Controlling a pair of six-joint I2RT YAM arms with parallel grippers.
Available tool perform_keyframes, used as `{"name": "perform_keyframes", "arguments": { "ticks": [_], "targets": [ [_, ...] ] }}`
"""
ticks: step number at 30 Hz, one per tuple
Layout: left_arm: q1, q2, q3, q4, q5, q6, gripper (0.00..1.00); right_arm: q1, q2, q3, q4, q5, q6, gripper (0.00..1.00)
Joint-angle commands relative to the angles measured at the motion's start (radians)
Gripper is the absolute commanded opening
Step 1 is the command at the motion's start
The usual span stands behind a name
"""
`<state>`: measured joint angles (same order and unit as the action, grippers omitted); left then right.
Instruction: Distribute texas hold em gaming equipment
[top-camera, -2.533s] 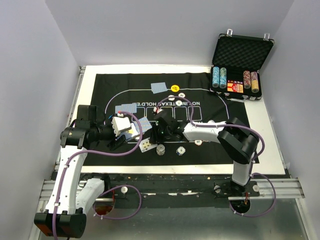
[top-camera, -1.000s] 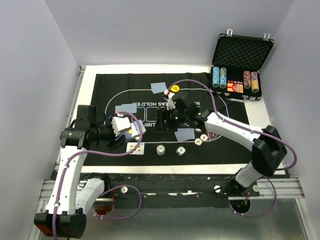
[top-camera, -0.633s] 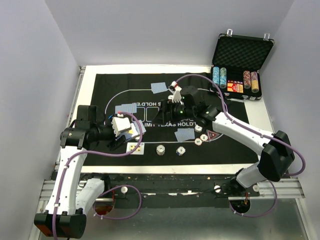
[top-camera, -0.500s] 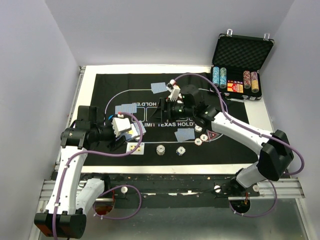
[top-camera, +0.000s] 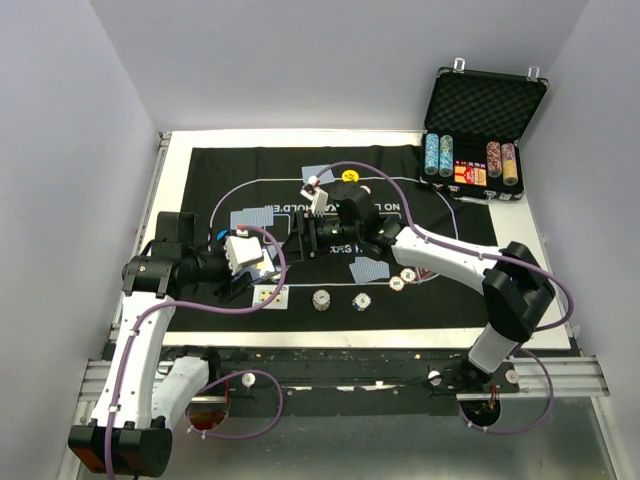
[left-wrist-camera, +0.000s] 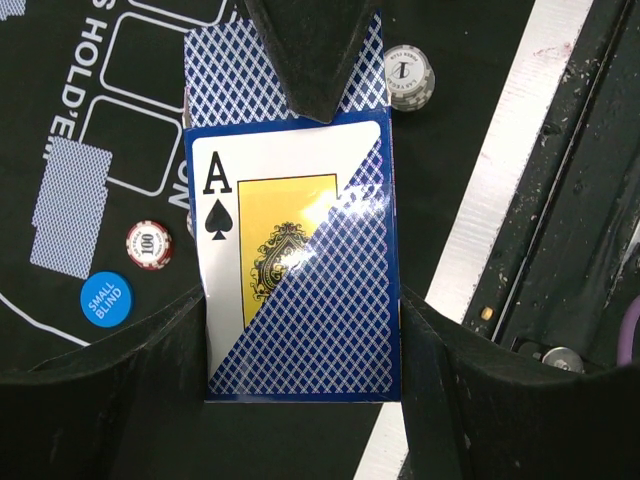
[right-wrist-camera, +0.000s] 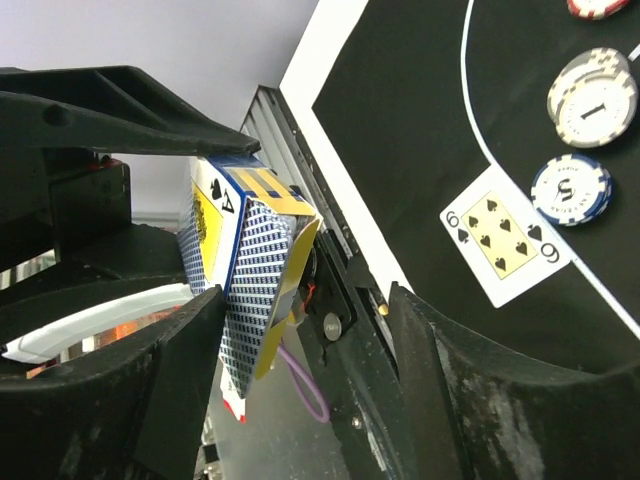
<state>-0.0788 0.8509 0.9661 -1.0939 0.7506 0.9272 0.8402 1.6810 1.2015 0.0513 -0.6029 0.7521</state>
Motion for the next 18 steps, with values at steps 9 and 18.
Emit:
{"name": "perform_keyframes", "arguments": {
  "ticks": [9,18],
  "targets": [
    [-0.006,-0.009,0.002,0.026,0.01,0.012,0.48,0.002,-0.017,-0.034,0.019,0.009,0.024,0.54],
    [-0.006,-0.001,0.006,0.031,0.013,0.01,0.48,-0.027,-0.076,-0.109,0.042,0.012,0.053,0.49]
  ]
}}
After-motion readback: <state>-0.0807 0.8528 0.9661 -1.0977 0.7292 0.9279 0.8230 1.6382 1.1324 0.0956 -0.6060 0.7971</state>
